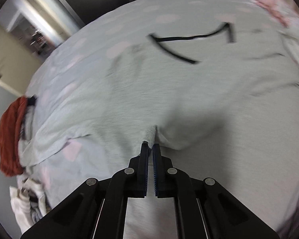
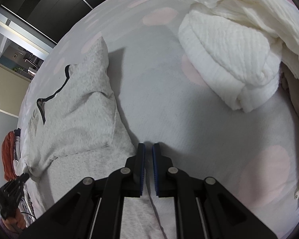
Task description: Fold clothes
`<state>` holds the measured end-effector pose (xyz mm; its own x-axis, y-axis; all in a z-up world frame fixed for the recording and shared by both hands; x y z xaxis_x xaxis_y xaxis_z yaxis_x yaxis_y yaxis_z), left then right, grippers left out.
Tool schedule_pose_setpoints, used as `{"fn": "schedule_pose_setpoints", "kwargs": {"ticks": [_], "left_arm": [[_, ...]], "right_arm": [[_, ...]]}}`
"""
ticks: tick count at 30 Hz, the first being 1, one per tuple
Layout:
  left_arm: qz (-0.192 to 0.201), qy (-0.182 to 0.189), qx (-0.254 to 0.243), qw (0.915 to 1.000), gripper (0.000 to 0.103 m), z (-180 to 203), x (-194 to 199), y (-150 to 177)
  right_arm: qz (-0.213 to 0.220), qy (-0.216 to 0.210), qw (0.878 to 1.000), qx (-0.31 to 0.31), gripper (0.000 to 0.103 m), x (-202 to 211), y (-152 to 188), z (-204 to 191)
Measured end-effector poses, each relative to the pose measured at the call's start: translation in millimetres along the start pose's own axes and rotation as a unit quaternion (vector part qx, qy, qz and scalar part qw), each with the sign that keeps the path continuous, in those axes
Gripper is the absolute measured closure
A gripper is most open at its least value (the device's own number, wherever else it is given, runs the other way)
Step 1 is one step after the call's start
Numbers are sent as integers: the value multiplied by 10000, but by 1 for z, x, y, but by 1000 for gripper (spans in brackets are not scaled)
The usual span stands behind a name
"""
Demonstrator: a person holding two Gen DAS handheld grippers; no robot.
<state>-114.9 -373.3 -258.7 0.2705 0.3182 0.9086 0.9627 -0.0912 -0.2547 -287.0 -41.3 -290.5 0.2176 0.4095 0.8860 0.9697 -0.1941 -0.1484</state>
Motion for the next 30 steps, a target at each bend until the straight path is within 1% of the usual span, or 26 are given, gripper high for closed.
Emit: {"fn": "schedule_pose_setpoints", "kwargs": {"ticks": [4,6,8,12,16,19,25,28,30], "left_arm": [[-52,318,-385,9987,98,34,6,9],[-135,459,-423,9980,98,49,3,16],[-270,482,-401,9977,98,57,-6,23],[-499,494,-75,9975,97,57,-23,35],[-435,599,142,9972,97,54,-23,38],[-511,708,327,9956,96,52,-26,38],[-774,832,491,9923,96,50,-31,35],[-795,852,553,9917,96,49,-30,34],[-718,873,571,9919,96,46,-23,34]], "right_arm": [[20,52,10000,27,94,-3,2,-5],[27,73,10000,40,94,-5,3,-7],[19,65,10000,23,94,-6,4,-7],[5,35,10000,-24,94,-7,3,-8],[-5,31,10000,-45,94,-2,0,-2],[-2,47,10000,-37,94,-3,-1,-3],[-2,53,10000,-29,94,-4,-2,-4],[15,79,10000,2,94,-3,-1,-5],[29,96,9999,26,94,-3,0,-6]]}}
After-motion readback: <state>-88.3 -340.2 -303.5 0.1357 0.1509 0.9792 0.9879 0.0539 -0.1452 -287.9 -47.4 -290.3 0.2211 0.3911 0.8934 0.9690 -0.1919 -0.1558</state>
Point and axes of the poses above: each gripper's, at about its wrist camera, not at the fingertips, and x roughly against the way its jaws point, z to its right, y to its underside, the point moved 5 cm from there along -x, roughly the way its jaws point, and after that the axes turned 14 degrees about -x, right-handed, at the moved point
